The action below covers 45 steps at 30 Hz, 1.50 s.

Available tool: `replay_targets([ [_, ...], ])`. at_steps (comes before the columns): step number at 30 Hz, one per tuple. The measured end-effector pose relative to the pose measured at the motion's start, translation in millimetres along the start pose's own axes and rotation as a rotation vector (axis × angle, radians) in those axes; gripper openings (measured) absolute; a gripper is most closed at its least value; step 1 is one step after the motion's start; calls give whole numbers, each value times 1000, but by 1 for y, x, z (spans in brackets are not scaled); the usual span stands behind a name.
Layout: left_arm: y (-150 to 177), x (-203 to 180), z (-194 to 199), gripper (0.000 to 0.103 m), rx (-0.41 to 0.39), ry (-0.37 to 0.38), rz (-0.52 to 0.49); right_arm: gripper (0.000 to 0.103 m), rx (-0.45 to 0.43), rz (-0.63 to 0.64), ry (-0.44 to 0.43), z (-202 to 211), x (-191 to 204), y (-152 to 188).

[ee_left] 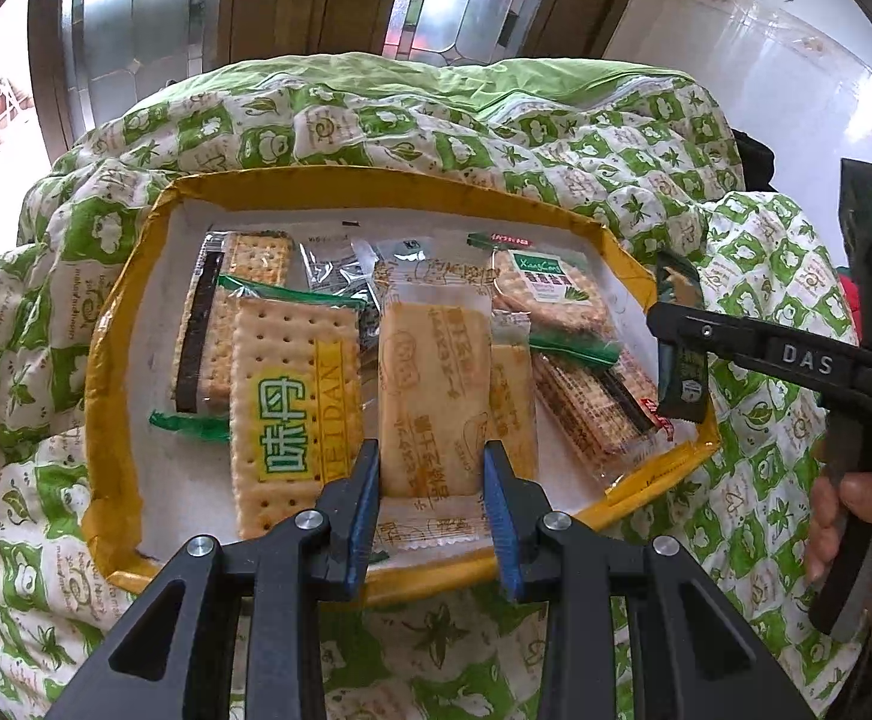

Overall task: Organize snacks
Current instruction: 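Lower both packs into the tray and open both tools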

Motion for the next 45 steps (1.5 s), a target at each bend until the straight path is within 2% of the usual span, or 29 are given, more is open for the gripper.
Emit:
replay_targets([
  [11, -3, 0, -14, 34, 12, -3, -4, 44, -16, 18, 32, -19, -2, -21],
  [29, -2, 1, -13, 34, -2, -22, -4, 43, -33, -2, 27, -30, -6, -19],
  [32, 2, -1, -10, 35, -7, -27, -12, 45, -36, -18, 15, -26, -8, -18],
  [34, 5, -3, -8, 35, -14, -37, -23, 51, -41, -37, 1, -23, -9, -15],
  [37, 8, -6, -3, 41, -27, -40, -29, 53, -46, -57, -16, -18, -11, -11],
  [41, 9, -8, 7, 55, -49, -17, -16, 54, -68, -89, -28, -9, -15, -9],
  [45, 12, -5, 17, 57, -67, -21, 2, 54, -78, -122, -40, -3, -20, -6],
])
Point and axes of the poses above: each gripper's, at about its wrist camera, not at the fingertips, and z roughly against the way its jaws point, x to its left, y to its underside, the point moved 3 cm from there along -z, roughly the way its jaws point
